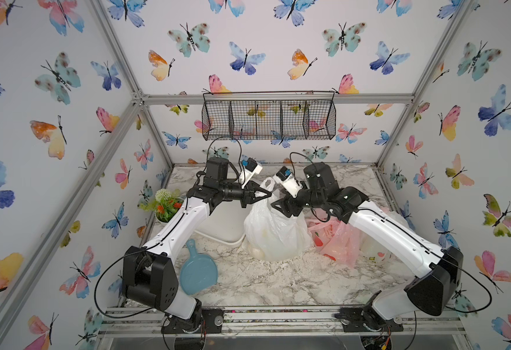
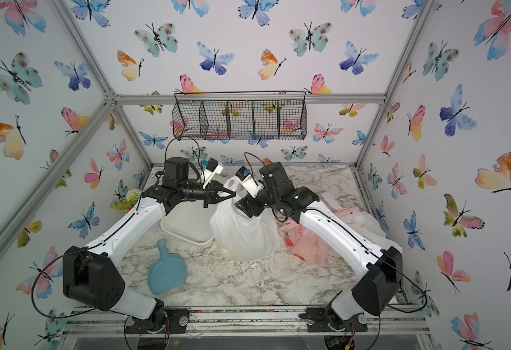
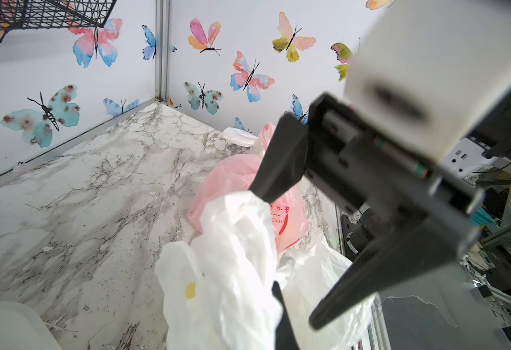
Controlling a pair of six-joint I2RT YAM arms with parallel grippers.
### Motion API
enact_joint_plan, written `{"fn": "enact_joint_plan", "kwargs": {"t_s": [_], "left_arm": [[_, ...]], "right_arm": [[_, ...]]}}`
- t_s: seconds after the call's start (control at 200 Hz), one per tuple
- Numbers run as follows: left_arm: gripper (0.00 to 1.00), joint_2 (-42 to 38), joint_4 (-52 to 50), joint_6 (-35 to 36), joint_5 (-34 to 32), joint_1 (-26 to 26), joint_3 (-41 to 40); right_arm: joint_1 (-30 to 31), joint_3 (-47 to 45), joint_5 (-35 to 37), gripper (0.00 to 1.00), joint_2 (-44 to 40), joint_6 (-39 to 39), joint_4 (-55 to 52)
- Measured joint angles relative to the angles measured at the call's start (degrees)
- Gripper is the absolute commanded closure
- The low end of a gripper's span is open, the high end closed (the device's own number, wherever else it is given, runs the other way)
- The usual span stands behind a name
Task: Place the pears into plastic bags & tie knots
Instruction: Tie the plastic bag at the center of the board.
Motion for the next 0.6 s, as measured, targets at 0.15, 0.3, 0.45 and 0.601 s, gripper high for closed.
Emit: {"fn": "enact_joint_plan", "kwargs": {"t_s": [0.15,0.3,0.45,0.601], "left_arm": [[0.95,0.0,0.8,0.0,-2.1,-0.1,0.1],[0.94,0.0,1.0,0.3,-3.3,-0.6,0.1],[0.94,0.0,1.0,0.6,-4.2,-0.8,0.1],[0.93,0.0,1.0,0.6,-4.2,-0.8,0.1]], "right_arm": [[-3.4,15.6,-6.3,0.34,6.6,10.8,-3.6],[-3.5,21.1,-11.7,0.42,12.1,17.9,-5.5],[-3.5,21.1,-14.9,0.50,14.5,21.7,-7.3],[-3.5,21.1,-16.6,0.75,14.6,23.4,-7.4]]}}
